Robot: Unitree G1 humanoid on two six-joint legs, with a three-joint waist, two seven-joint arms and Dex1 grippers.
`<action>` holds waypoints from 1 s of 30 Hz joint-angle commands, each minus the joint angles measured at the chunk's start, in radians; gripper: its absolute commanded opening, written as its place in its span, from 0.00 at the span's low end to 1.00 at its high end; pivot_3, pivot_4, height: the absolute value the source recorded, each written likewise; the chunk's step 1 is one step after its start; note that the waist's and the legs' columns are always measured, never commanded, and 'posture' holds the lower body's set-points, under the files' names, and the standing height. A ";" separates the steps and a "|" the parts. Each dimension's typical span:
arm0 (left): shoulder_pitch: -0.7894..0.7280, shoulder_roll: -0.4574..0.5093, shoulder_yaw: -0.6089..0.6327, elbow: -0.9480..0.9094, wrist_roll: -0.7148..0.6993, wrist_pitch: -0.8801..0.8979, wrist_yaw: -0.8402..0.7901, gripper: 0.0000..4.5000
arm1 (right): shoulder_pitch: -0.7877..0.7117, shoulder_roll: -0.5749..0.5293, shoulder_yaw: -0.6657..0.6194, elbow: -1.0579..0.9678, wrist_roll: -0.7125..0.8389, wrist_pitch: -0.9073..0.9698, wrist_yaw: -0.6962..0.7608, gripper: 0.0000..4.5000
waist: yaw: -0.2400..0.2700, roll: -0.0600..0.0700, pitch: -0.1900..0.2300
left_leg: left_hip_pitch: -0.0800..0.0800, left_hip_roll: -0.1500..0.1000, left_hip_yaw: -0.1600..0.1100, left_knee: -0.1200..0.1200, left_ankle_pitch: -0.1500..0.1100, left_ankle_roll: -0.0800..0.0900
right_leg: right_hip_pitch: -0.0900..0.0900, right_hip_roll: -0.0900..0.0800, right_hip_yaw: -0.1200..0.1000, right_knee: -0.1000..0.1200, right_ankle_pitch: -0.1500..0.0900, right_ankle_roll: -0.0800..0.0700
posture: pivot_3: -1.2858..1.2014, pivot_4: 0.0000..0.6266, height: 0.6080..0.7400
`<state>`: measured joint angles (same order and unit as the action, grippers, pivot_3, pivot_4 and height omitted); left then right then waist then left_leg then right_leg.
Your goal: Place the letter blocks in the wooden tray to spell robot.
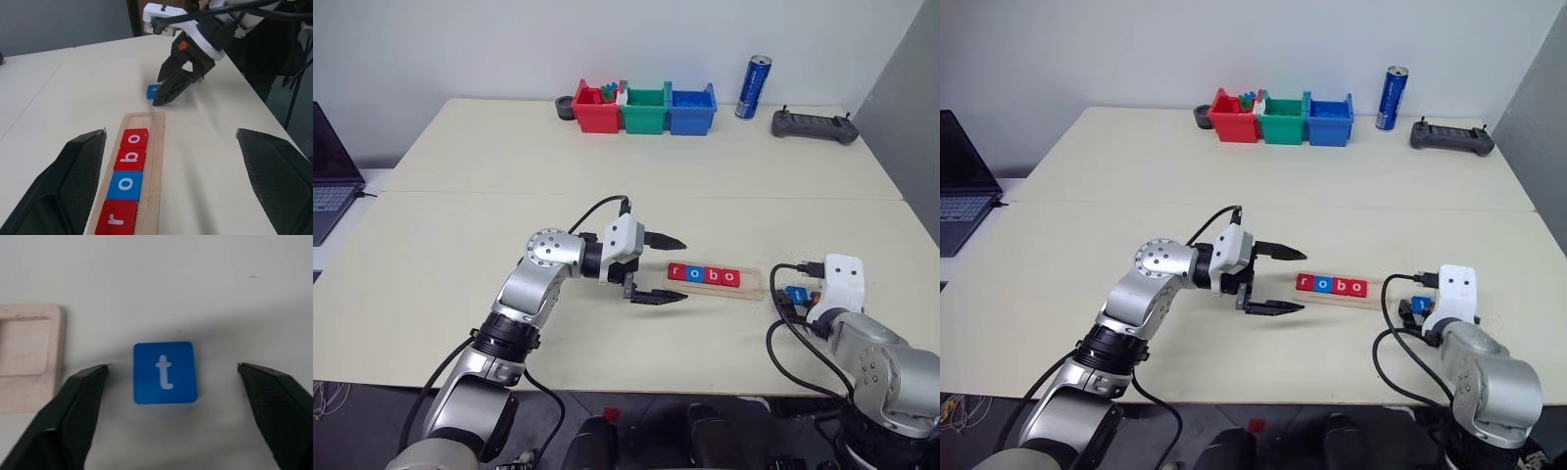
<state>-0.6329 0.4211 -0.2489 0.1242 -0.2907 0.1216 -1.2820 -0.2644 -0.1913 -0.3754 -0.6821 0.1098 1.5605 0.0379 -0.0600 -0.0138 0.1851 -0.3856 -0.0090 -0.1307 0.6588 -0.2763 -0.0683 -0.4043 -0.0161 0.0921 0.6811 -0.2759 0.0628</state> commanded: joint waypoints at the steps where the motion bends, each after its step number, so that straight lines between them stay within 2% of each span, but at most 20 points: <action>1: -0.017 -0.001 0.010 -0.011 -0.004 -0.021 -0.005 1.00 | -0.120 -0.035 -0.036 -0.007 -0.027 -0.020 -0.021 0.99 | -0.002 0.000 0.000 | 0.000 0.000 0.001 0.000 0.000 0.000 | 0.000 0.000 0.001 0.000 0.000 0.000 | 0.52 0.24 1.00; 5: -0.022 -0.002 0.011 -0.003 -0.003 -0.026 -0.006 1.00 | -0.238 -0.052 -0.045 0.049 -0.020 -0.073 -0.011 0.99 | -0.001 0.000 0.000 | 0.000 0.000 0.000 0.000 0.000 0.000 | 0.000 0.000 0.000 0.000 0.000 0.000 | 0.52 0.24 1.00; 8: -0.026 -0.002 0.011 0.005 -0.002 -0.032 -0.009 1.00 | -0.286 -0.055 -0.075 0.144 0.039 -0.137 0.059 0.99 | 0.000 0.000 0.000 | 0.000 0.000 0.000 -0.001 0.000 0.000 | 0.000 0.000 0.000 -0.001 0.000 0.000 | 0.52 0.24 1.00; 11: -0.031 -0.005 0.008 0.015 -0.001 -0.040 -0.015 1.00 | -0.252 -0.182 -0.004 0.246 0.143 -0.315 0.297 0.99 | 0.001 0.000 0.000 | -0.001 -0.001 0.001 -0.001 0.000 0.000 | 0.000 -0.001 0.000 -0.001 0.000 0.000 | 0.52 0.24 1.00; 15: -0.041 -0.011 0.005 0.041 0.003 -0.055 -0.027 1.00 | -0.125 -0.413 0.086 0.348 0.235 -0.600 0.670 0.99 | 0.005 0.000 0.001 | -0.002 -0.002 0.000 -0.001 0.000 0.000 | 0.000 -0.002 -0.002 -0.003 0.000 0.000 | 0.52 0.24 1.00; 19: -0.043 -0.017 0.004 0.046 0.003 -0.059 -0.031 1.00 | -0.031 -0.603 0.145 0.555 0.203 -0.985 0.987 0.99 | 0.003 -0.001 0.001 | -0.002 -0.002 0.001 0.000 0.000 0.001 | 0.000 -0.002 -0.001 -0.003 0.000 0.000 | 0.52 0.24 1.00; 20: -0.041 -0.018 0.004 0.044 0.003 -0.059 -0.031 1.00 | -0.016 -0.642 0.170 0.617 0.173 -1.088 1.034 0.99 | 0.003 -0.001 0.001 | -0.002 -0.002 0.001 0.000 0.000 0.001 | 0.000 -0.002 -0.001 -0.002 0.000 0.000 | 0.52 0.24 1.00; 24: -0.023 -0.014 0.003 0.026 0.000 -0.055 -0.033 1.00 | 0.007 -0.727 0.224 0.808 0.144 -1.304 1.181 0.99 | -0.002 -0.001 0.001 | 0.000 -0.001 0.002 0.000 0.000 0.001 | 0.001 -0.002 0.001 -0.002 0.000 0.000 | 0.52 0.24 1.00; 30: -0.025 -0.017 0.012 0.018 -0.005 -0.051 -0.028 1.00 | 0.026 -0.790 0.294 0.955 0.117 -1.490 1.343 0.99 | -0.002 -0.001 0.001 | 0.001 -0.001 0.004 0.001 0.000 0.001 | 0.001 -0.001 0.002 -0.001 0.000 0.000 | 0.52 0.24 1.00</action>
<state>-0.6469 0.4069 -0.2498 0.1723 -0.2858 0.0779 -1.3161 -0.2323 -0.9606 -0.0820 0.2594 0.2316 0.1181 1.3423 -0.0618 -0.0150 0.1864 -0.3846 -0.0096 -0.1271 0.6600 -0.2767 -0.0676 -0.4034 -0.0172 0.0944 0.6803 -0.2760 0.0632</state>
